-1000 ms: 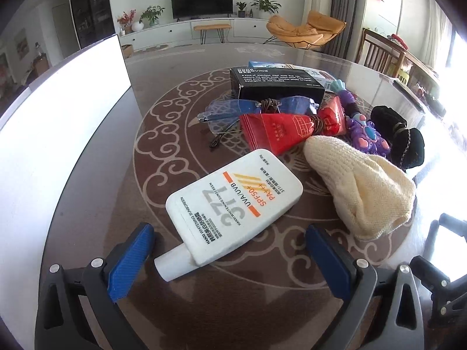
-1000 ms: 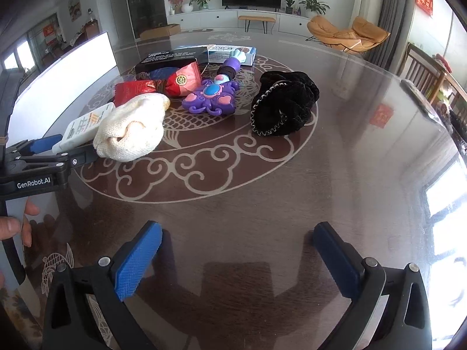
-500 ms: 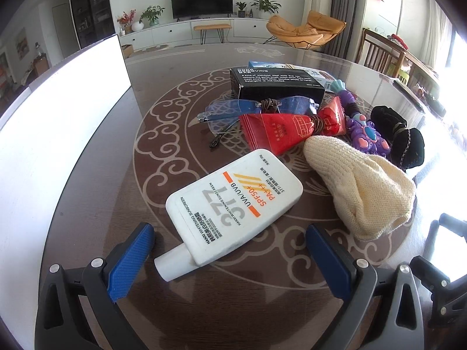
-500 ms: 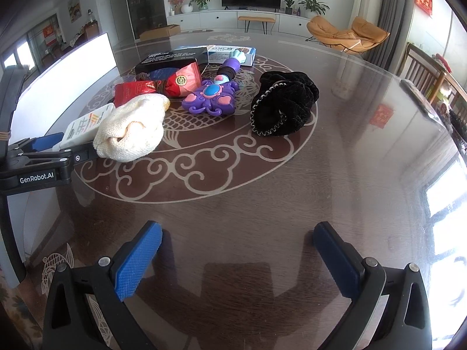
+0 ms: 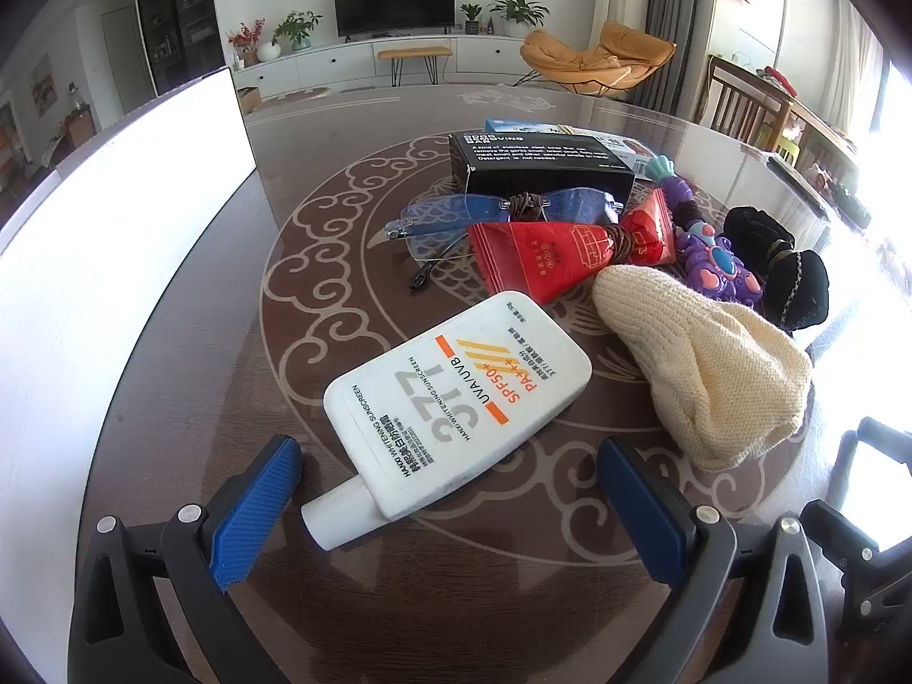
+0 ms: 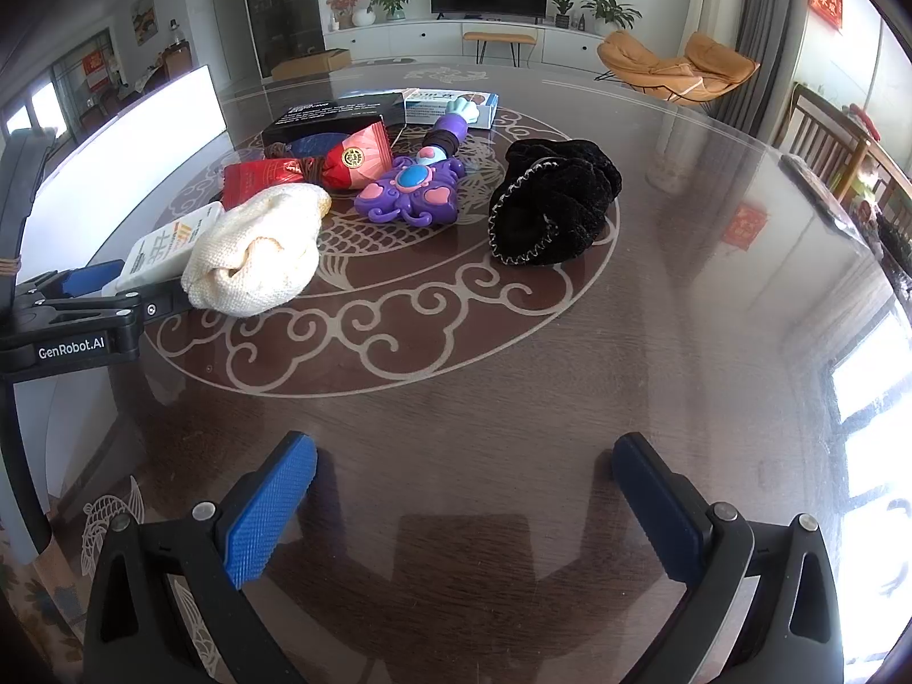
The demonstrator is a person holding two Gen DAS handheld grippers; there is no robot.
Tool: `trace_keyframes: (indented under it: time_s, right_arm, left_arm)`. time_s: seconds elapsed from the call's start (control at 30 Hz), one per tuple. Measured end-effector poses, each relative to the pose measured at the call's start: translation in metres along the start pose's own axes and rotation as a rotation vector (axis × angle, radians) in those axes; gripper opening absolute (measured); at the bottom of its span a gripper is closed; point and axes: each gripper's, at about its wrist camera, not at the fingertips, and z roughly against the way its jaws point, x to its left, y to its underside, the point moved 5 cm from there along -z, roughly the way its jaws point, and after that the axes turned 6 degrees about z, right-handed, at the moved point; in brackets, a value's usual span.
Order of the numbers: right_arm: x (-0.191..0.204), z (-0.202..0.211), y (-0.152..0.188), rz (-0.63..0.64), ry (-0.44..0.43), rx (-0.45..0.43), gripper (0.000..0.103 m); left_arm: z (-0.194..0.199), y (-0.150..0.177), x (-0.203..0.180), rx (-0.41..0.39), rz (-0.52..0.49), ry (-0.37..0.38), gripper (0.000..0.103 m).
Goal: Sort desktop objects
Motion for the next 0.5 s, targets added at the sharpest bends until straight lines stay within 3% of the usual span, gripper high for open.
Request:
trace_keyframes:
  time_s: [0.5]
  right_arm:
    - [-0.0003,0.0005,-0.0006,-0.001,0.001,-0.001,0.103]
  left_arm:
    - [0.0,-0.0002,0.0002,0.0,0.0,0.0,0.103]
